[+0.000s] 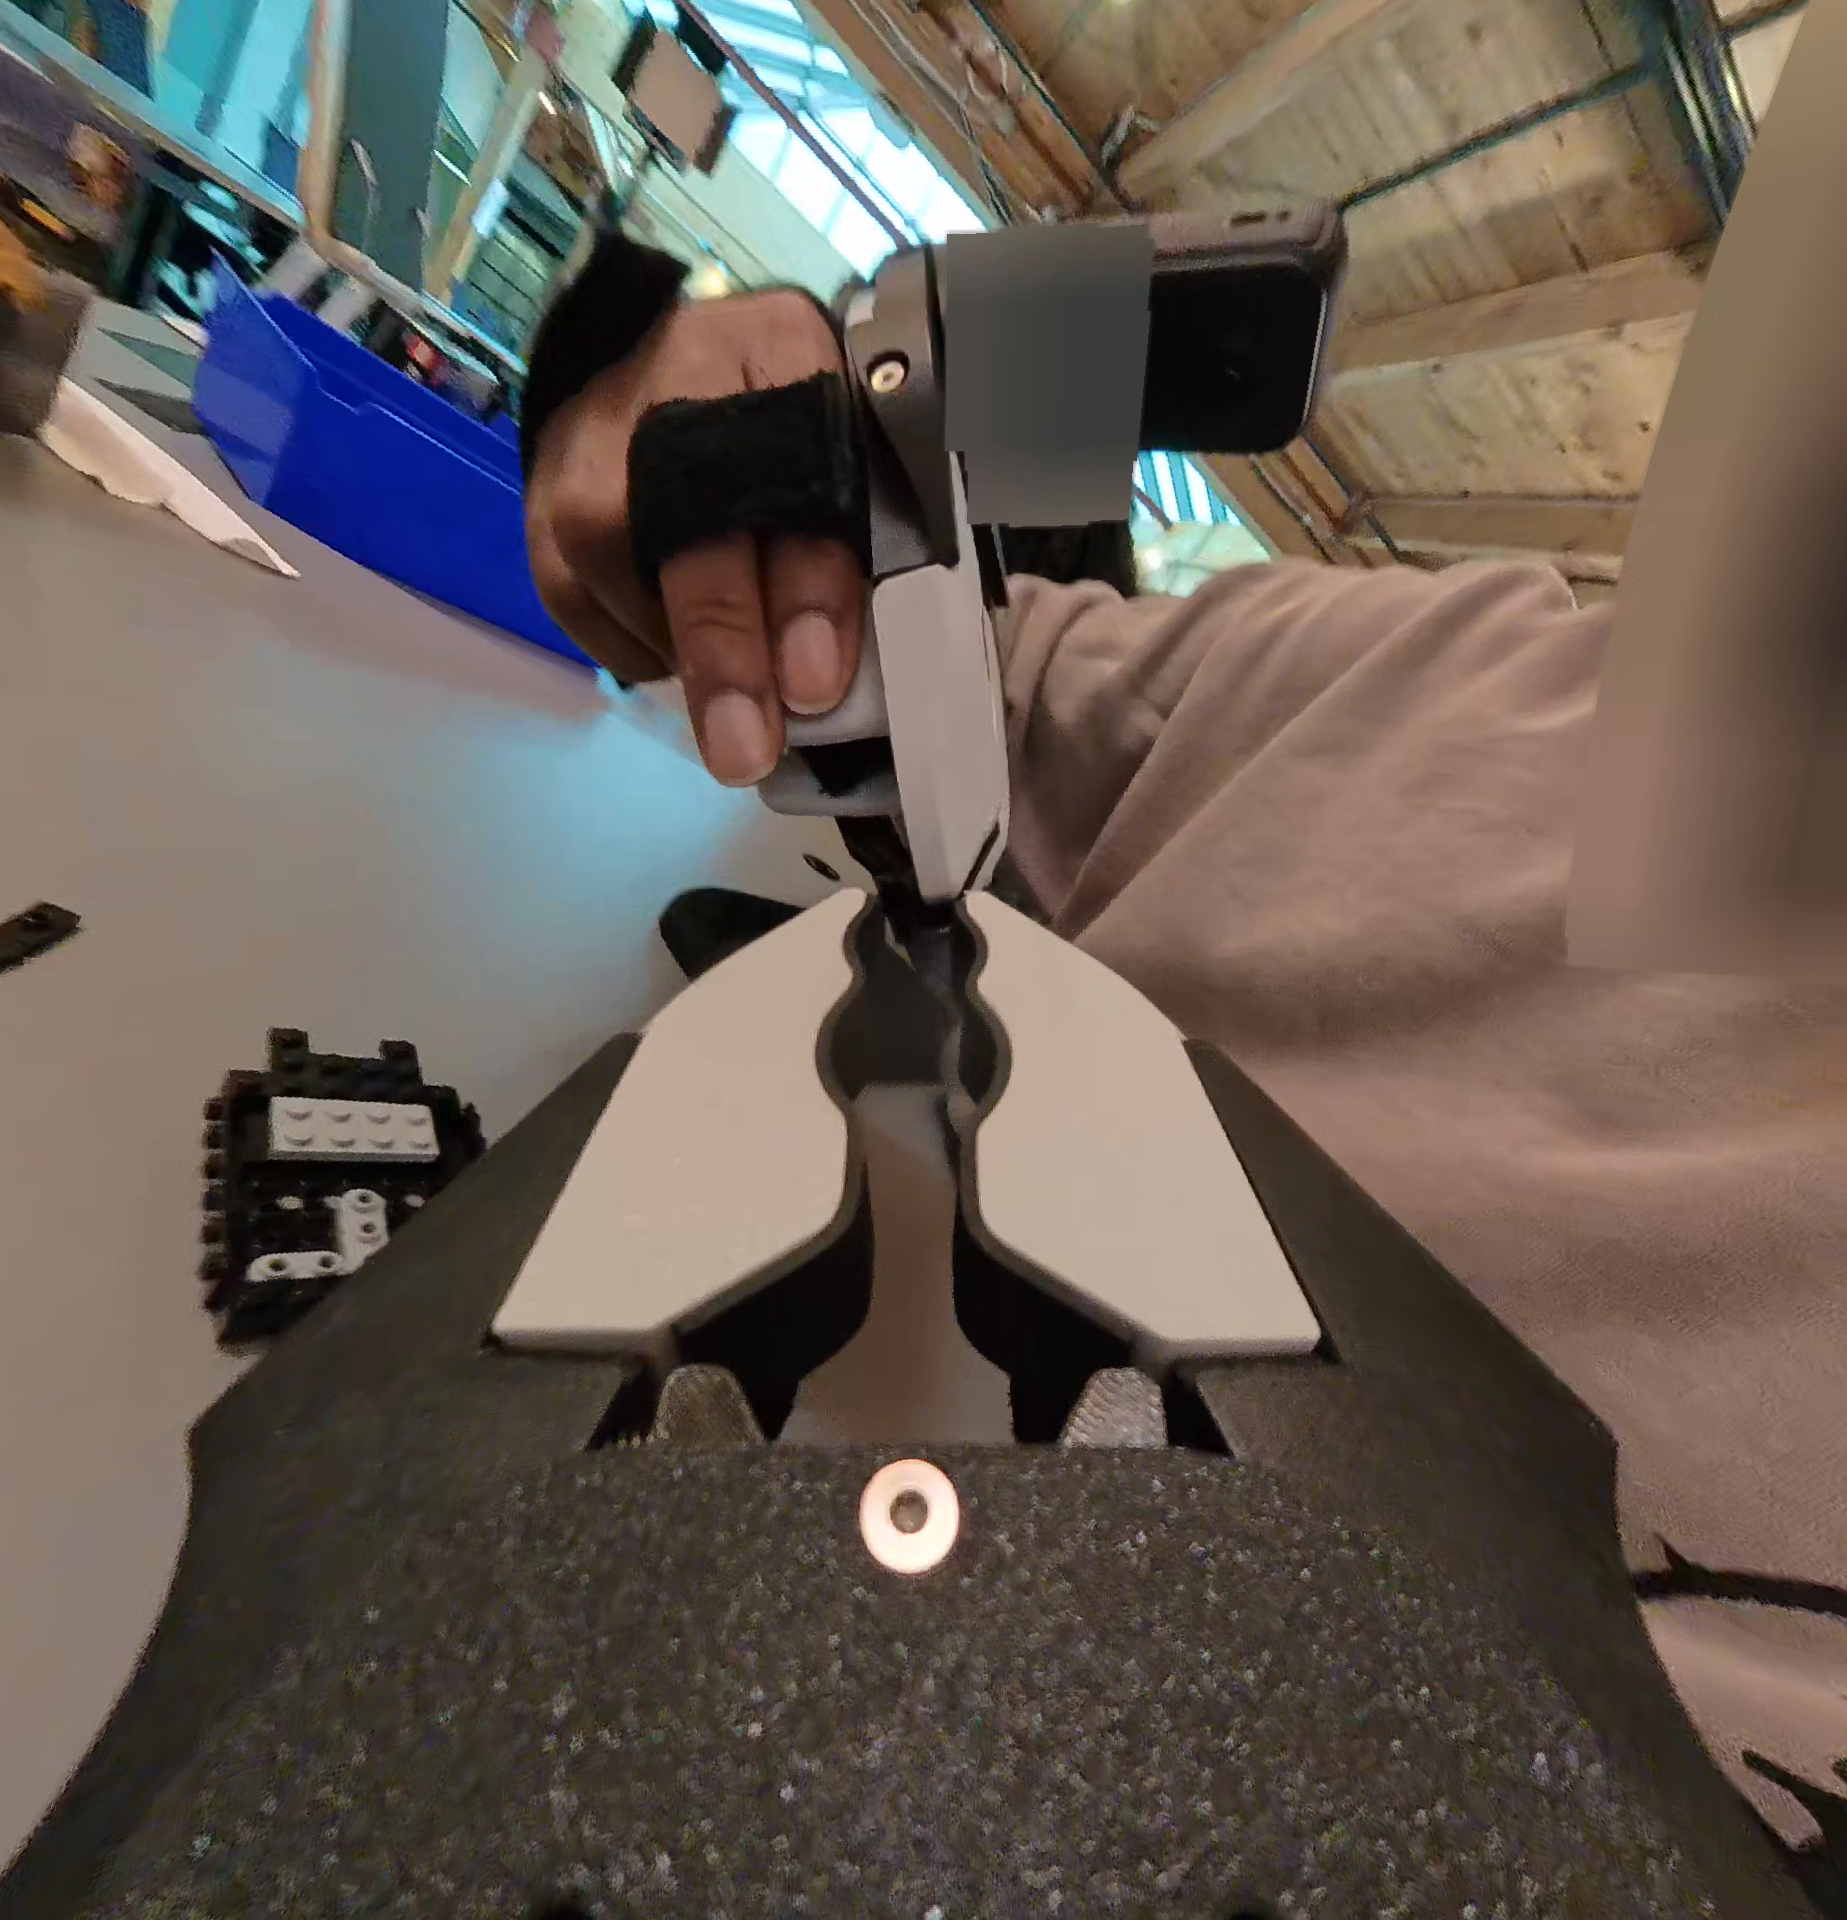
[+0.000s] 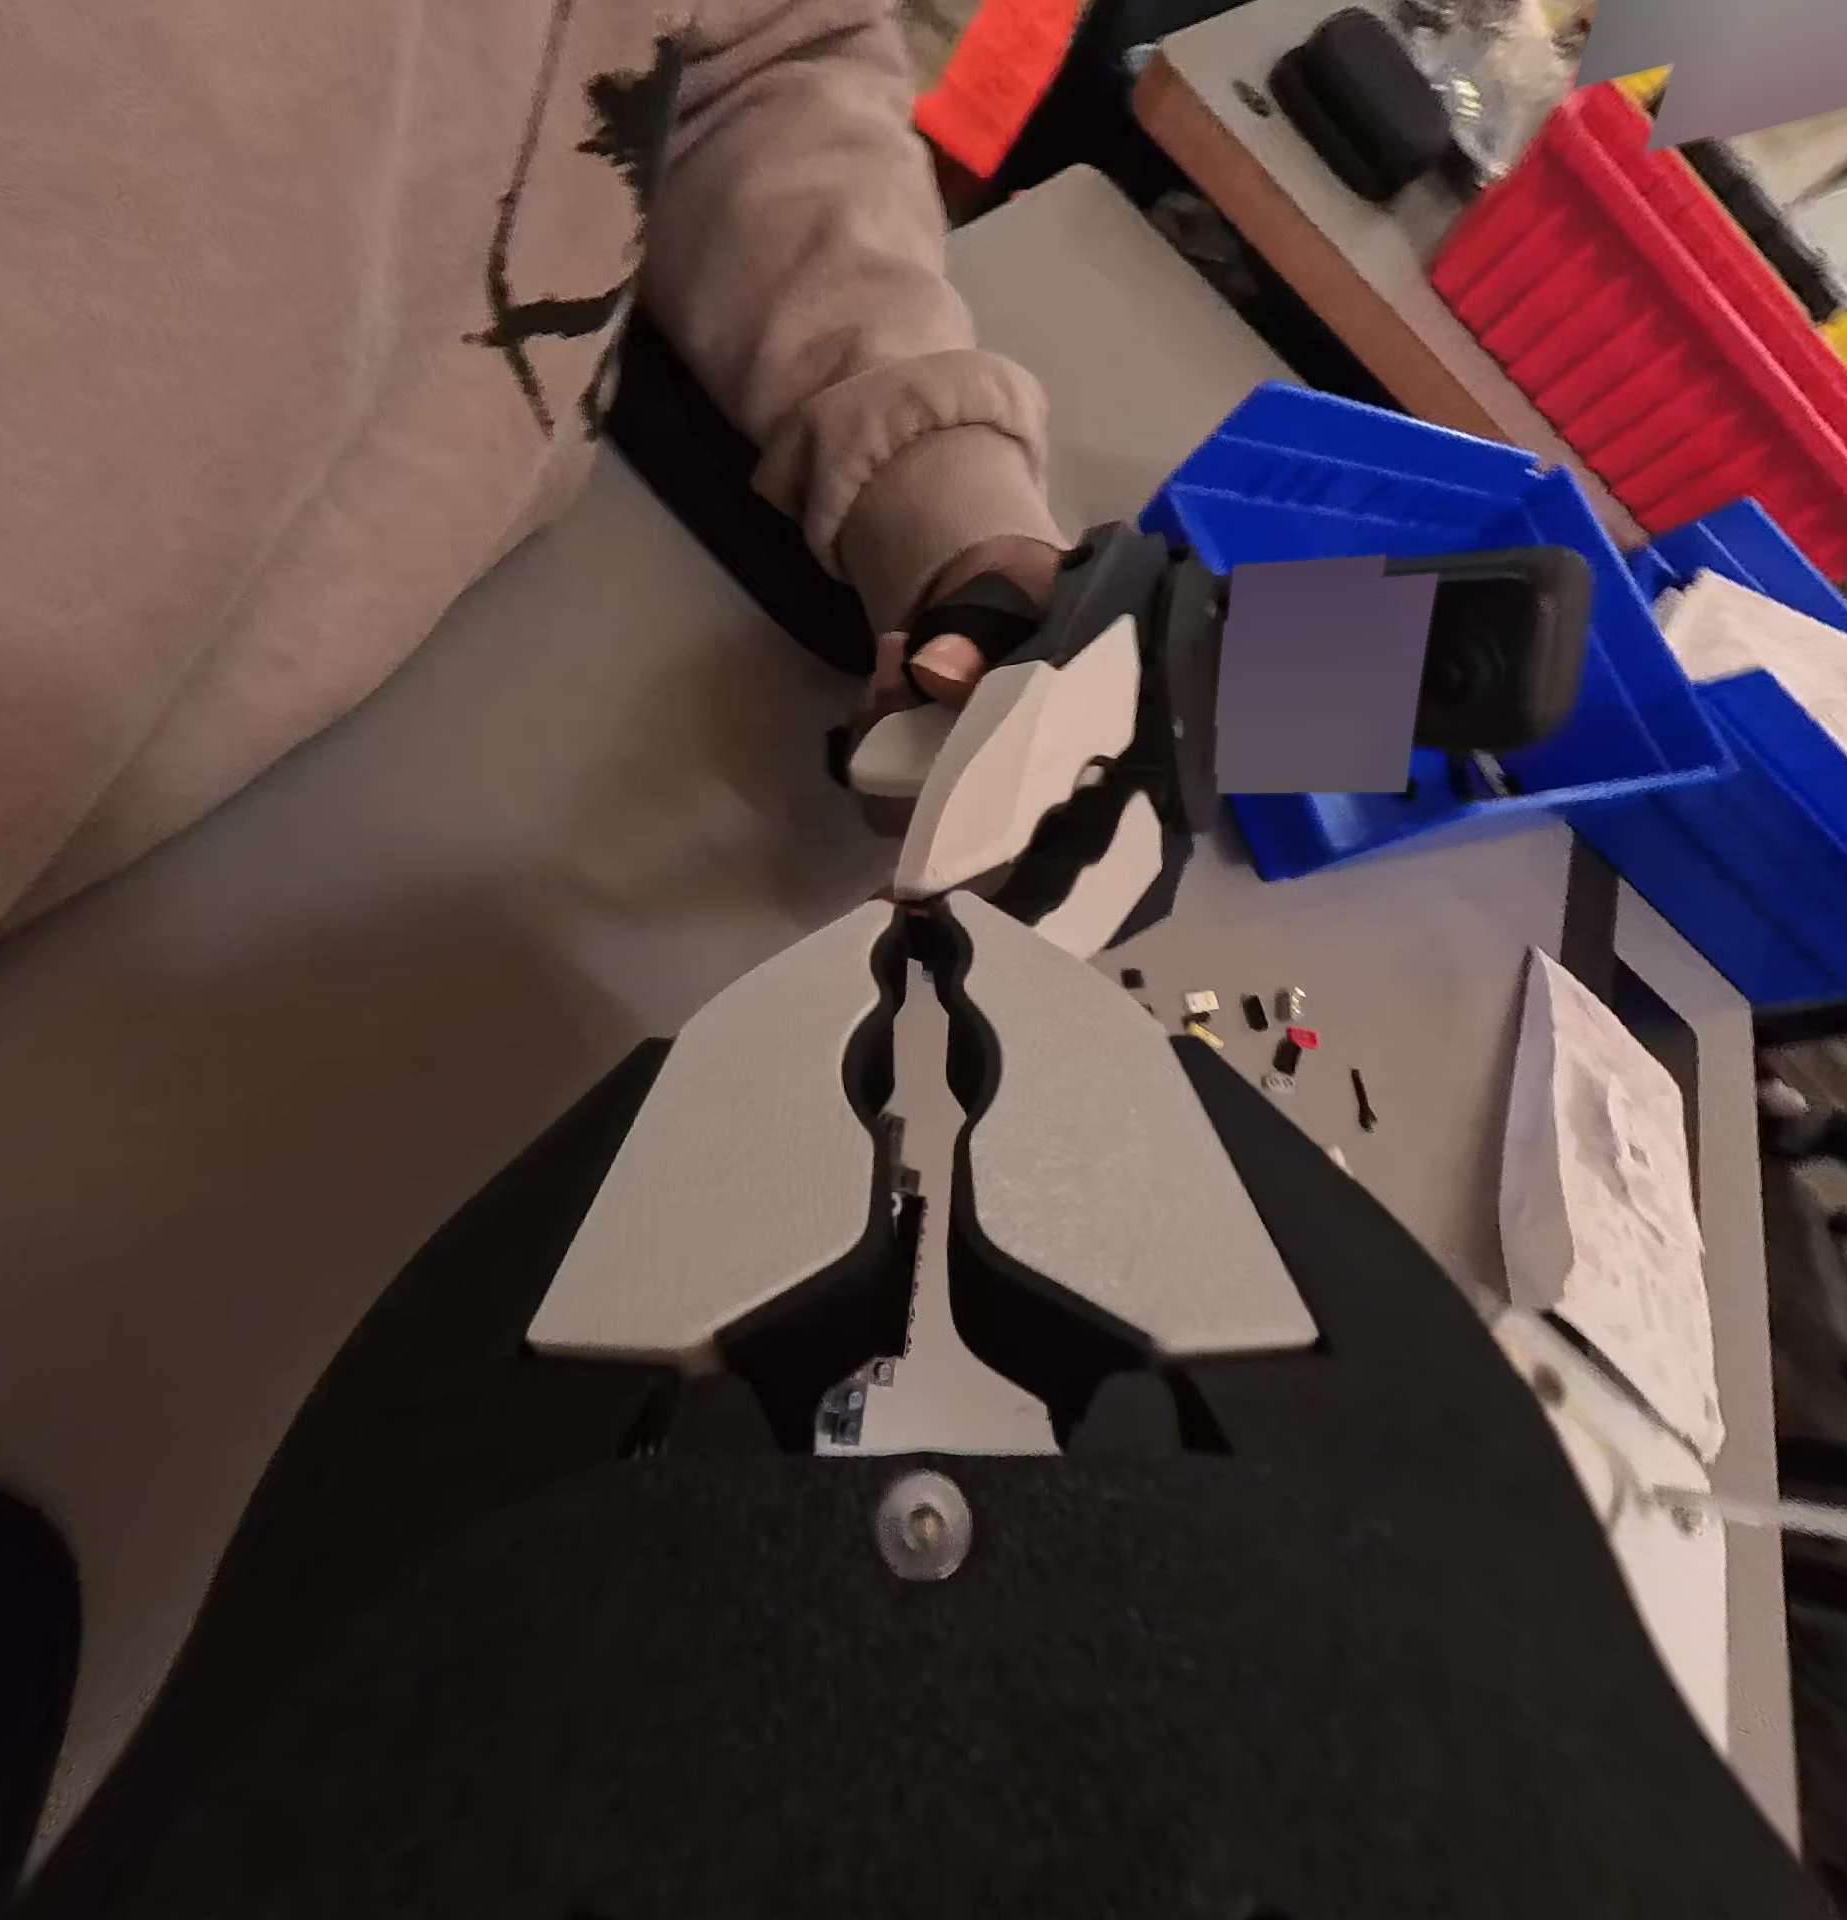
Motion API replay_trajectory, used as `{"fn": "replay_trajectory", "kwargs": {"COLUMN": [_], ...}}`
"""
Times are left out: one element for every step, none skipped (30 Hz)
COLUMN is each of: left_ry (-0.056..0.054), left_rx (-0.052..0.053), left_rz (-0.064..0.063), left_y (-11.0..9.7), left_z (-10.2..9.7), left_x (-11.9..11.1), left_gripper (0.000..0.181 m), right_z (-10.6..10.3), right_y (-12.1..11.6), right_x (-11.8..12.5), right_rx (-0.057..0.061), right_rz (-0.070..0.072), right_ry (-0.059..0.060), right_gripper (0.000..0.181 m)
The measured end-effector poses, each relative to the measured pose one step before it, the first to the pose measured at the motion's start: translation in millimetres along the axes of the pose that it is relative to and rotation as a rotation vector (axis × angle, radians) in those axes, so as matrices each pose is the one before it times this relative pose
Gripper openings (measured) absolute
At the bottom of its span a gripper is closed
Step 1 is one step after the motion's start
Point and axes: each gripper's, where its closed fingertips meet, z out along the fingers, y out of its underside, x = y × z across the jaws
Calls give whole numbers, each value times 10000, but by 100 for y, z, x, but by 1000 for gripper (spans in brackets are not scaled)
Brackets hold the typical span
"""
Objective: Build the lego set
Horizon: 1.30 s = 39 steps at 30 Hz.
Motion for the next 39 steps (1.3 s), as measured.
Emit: {"fn": "replay_trajectory", "kwargs": {"left_ry": [-176, -344, -390, -285, -204, -273, -281, -211, -196, -236, -291, -301, -303, -280, -259, -205, -145, -135, -155, -186, -141, -146, -104, -83, -107, -97, -110, -86, -29, -50, -96, -47, -38, -93, -46, -1, 26, -26, -40], "left_rx": [269, 244, 187, 193, 129, 63, 52, 83, 117, 65, -17, 24, 1, -31, -87, -13, 56, -13, -56, -73, -79, -42, 0, 39, -63, -87, -69, -42, -73, -74, -76, -48, -54, -81, -81, -89, -35, -21, -54], "left_rz": [65, 132, 272, 374, 377, 403, 468, 470, 433, 429, 503, 524, 508, 542, 568, 464, 311, 256, 276, 289, 296, 288, 247, 237, 255, 283, 279, 171, 95, 126, 177, 157, 95, 149, 183, 173, 139, 104, 80], "left_y": [-399, -350, -274, -283, -231, -169, -116, -142, -176, -100, 11, -71, -82, -73, 12, -72, -174, -72, 0, 40, 48, -24, -98, -190, -57, 35, 31, -30, 18, 31, 54, 6, 11, 71, 65, 81, 5, -21, 14], "left_z": [-219, -234, -244, -193, -111, -19, 46, 58, 63, 59, 59, 17, -8, -14, 17, 10, -12, -4, 16, -17, -28, -36, -28, -30, 3, 22, -1, -21, -16, 7, 13, 33, 38, 15, 1, 24, 22, 0, -4], "left_x": [-209, -393, -382, -150, 7, -82, -107, -7, 22, -48, -116, -100, -93, -56, -13, 46, 64, 15, -38, -99, -47, -49, 21, 58, 27, 50, 19, 5, 55, 43, 16, 82, 65, -36, 7, 80, 143, 50, -16], "left_gripper": [7, 7, 7, 7, 7, 7, 7, 7, 7, 7, 7, 7, 7, 7, 7, 7, 7, 7, 7, 7, 7, 7, 7, 7, 7, 7, 7, 7, 7, 7, 7, 7, 7, 7, 7, 7, 7, 7, 7], "right_z": [-168, -252, -197, -128, -85, -18, 77, 133, 133, 83, 77, 26, 20, 35, 13, 20, -12, -18, 15, 10, 20, 29, 17, -11, -2, 16, -26, -84, -46, 32, 64, 65, 91, 18, 5, 6, 8, 9, 9], "right_y": [145, 21, 187, 246, 144, -10, -9, 109, 55, -115, -117, -123, -114, -79, -163, -110, -161, -108, 16, 34, 29, 21, -64, -139, -15, 79, -26, -154, -101, 170, 118, 12, 62, -15, 0, 11, 14, -6, 31], "right_x": [586, 425, 361, 266, 324, 269, 17, 193, 117, 24, -47, -63, 100, -16, -148, -100, -134, -41, 40, 105, 47, -2, -159, -207, -97, -13, -14, -20, -15, 173, 135, -75, -18, 108, 109, 141, 65, -21, -5], "right_rx": [45, 226, 183, 200, 308, 406, 360, 251, 283, 380, 325, 295, 264, 228, 284, 217, 231, 188, 97, 80, 64, 30, 76, 132, 27, -29, 50, 100, 22, -183, -106, -31, -108, -55, -55, -40, -21, -8, -36], "right_rz": [416, 651, 930, 944, 849, 804, 748, 677, 593, 622, 649, 604, 605, 535, 439, 359, 283, 276, 230, 142, 116, 179, 255, 320, 332, 223, 149, 177, 78, -186, -366, -227, -32, 7, -29, -71, -17, 126, 148], "right_ry": [469, 353, 286, 264, 377, 384, 240, 361, 276, 159, 54, -1, 96, -3, -62, -23, -63, -7, 47, 110, 79, 23, -129, -226, -192, -132, -115, -133, -82, 163, 234, 89, 53, 86, 85, 107, 27, -88, -87], "right_gripper": [7, 10, 13, 15, 16, 16, 16, 15, 15, 15, 14, 13, 12, 12, 12, 13, 13, 13, 13, 12, 12, 11, 10, 10, 10, 10, 11, 11, 12, 14, 15, 15, 16, 16, 15, 13, 12, 11, 11]}}
